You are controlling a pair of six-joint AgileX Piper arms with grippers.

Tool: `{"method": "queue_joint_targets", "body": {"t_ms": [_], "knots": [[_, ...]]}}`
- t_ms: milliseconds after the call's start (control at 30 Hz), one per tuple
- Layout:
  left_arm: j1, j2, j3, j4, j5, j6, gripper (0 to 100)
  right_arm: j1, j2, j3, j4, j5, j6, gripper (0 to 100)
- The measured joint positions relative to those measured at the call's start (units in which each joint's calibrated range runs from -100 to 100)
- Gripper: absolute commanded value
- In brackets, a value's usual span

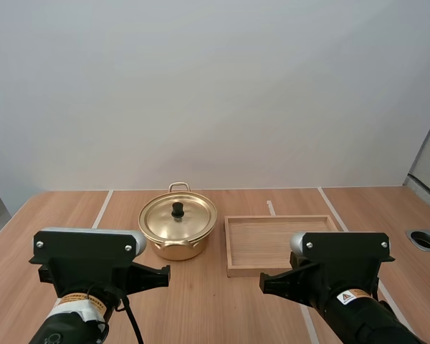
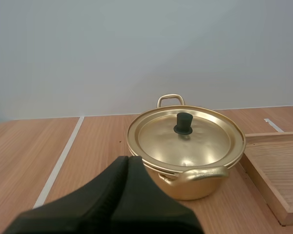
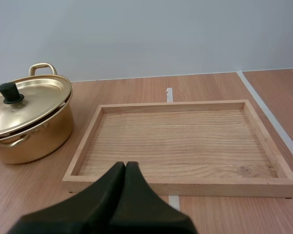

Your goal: Open the pot, put the pineapple inside, and close it

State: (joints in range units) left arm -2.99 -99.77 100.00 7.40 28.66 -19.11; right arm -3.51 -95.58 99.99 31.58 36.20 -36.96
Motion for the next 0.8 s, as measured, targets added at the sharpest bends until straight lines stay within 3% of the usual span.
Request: {"method": "queue_joint_targets", "body": {"t_ms": [200, 300, 533, 800], "knots": [[0.0, 0.0, 0.0, 0.0, 0.0, 0.0, 0, 0.42, 0.0, 0.0, -14.71, -2.1, 16.48, 0], [0.0, 0.0, 0.0, 0.0, 0.0, 0.0, 0, 1.71, 0.0, 0.0, -19.42, -3.16, 21.17, 0], [0.0, 0.0, 0.0, 0.0, 0.0, 0.0, 0, 5.23, 0.0, 0.0, -21.71, -3.53, 23.91, 0], [0.0, 0.0, 0.0, 0.0, -0.29, 0.0, 0, 5.48, -3.57, 0.0, -23.17, -3.52, 23.91, 0]]}}
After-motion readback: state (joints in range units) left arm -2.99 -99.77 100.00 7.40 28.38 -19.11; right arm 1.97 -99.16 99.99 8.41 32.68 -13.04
